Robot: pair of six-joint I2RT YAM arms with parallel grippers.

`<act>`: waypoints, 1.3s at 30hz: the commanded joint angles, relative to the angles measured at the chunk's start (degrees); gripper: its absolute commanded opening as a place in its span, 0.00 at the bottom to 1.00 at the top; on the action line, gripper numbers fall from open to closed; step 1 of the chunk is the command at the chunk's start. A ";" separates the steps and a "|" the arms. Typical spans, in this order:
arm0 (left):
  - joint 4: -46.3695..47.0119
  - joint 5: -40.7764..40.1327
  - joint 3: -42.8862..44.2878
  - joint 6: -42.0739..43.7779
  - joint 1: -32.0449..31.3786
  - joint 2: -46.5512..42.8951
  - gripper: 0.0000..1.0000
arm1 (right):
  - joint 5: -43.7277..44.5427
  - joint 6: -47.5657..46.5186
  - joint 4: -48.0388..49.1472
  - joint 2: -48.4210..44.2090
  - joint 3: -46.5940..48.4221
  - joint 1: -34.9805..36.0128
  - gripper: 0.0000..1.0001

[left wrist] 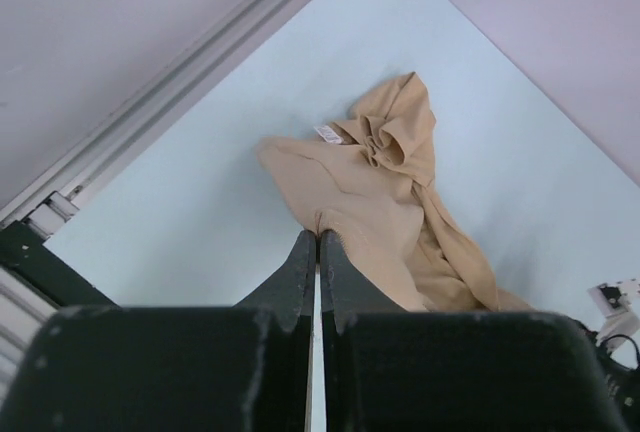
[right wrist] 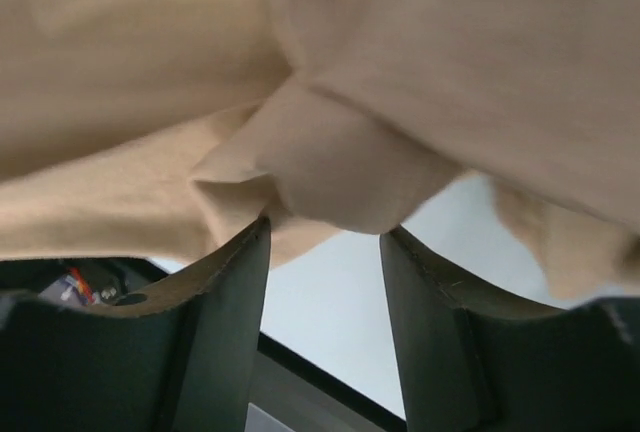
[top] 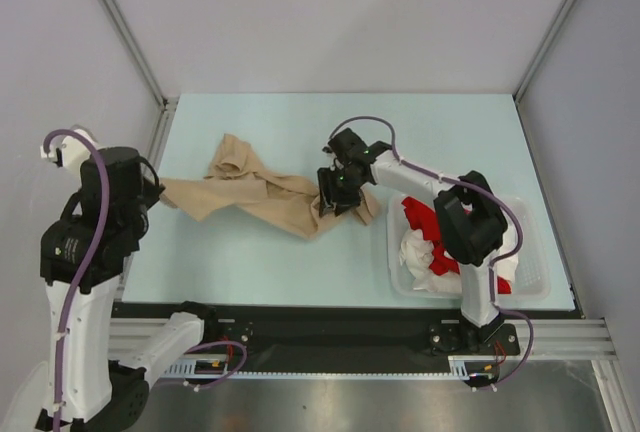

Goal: Fold and stack the t-shirts
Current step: Flatten the tshirt out

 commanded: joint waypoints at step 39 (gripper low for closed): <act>0.09 -1.33 -16.91 2.76 -3.59 -7.73 0.00 | 12.38 -2.87 -11.25 -3.40 10.03 1.34 0.00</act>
